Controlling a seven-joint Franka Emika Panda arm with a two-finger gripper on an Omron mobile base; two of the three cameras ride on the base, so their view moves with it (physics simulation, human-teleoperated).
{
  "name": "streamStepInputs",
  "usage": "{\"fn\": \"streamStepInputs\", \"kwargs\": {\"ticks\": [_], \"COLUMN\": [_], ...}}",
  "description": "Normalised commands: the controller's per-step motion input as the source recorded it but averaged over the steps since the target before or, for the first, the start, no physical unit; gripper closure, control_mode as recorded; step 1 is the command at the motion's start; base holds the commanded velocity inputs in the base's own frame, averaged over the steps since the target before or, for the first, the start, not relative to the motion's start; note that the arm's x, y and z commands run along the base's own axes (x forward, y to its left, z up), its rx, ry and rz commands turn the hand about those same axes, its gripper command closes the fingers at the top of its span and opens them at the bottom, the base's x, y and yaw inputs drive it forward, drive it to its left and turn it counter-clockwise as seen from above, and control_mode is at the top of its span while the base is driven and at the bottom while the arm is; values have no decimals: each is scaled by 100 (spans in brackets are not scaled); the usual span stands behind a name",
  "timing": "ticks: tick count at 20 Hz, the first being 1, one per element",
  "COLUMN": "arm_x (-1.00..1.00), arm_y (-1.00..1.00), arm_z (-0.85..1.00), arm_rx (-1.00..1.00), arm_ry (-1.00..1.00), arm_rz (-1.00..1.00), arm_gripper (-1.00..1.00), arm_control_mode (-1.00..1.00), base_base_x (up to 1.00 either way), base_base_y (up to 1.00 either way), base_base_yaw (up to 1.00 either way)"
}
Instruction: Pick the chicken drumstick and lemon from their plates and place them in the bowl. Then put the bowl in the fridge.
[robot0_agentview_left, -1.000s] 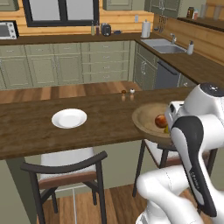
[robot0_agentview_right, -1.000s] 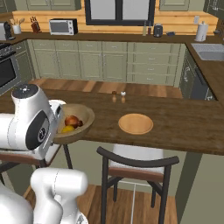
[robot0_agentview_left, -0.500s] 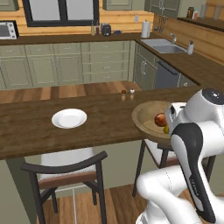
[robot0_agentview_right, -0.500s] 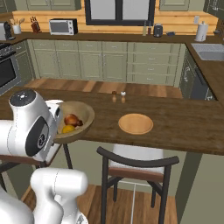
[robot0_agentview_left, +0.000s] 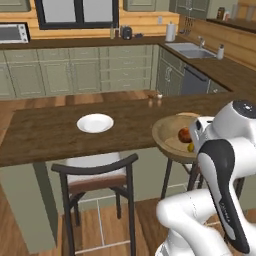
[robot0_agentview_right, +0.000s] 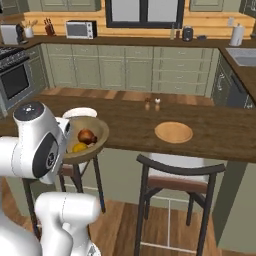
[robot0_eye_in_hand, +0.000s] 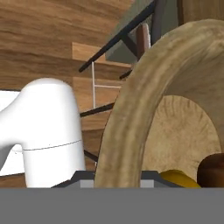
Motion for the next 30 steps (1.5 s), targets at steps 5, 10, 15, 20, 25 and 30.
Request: {"fn": "streamStepInputs", "kwargs": {"ticks": [5, 10, 15, 20, 25, 30], "arm_x": [0, 0, 0, 0, 0, 0], "arm_y": [0, 0, 0, 0, 0, 0], "arm_z": [0, 0, 0, 0, 0, 0], "arm_rx": [0, 0, 0, 0, 0, 0], "arm_ry": [0, 0, 0, 0, 0, 0], "arm_rz": [0, 0, 0, 0, 0, 0], "arm_gripper": [100, 100, 100, 100, 100, 100], "arm_control_mode": [100, 100, 100, 100, 100, 100], "base_base_x": [-27, -4, 1, 23, 61, 30], "base_base_y": [100, 100, 100, 100, 95, 99], "base_base_yaw": [7, 2, 0, 0, -5, -21]}}
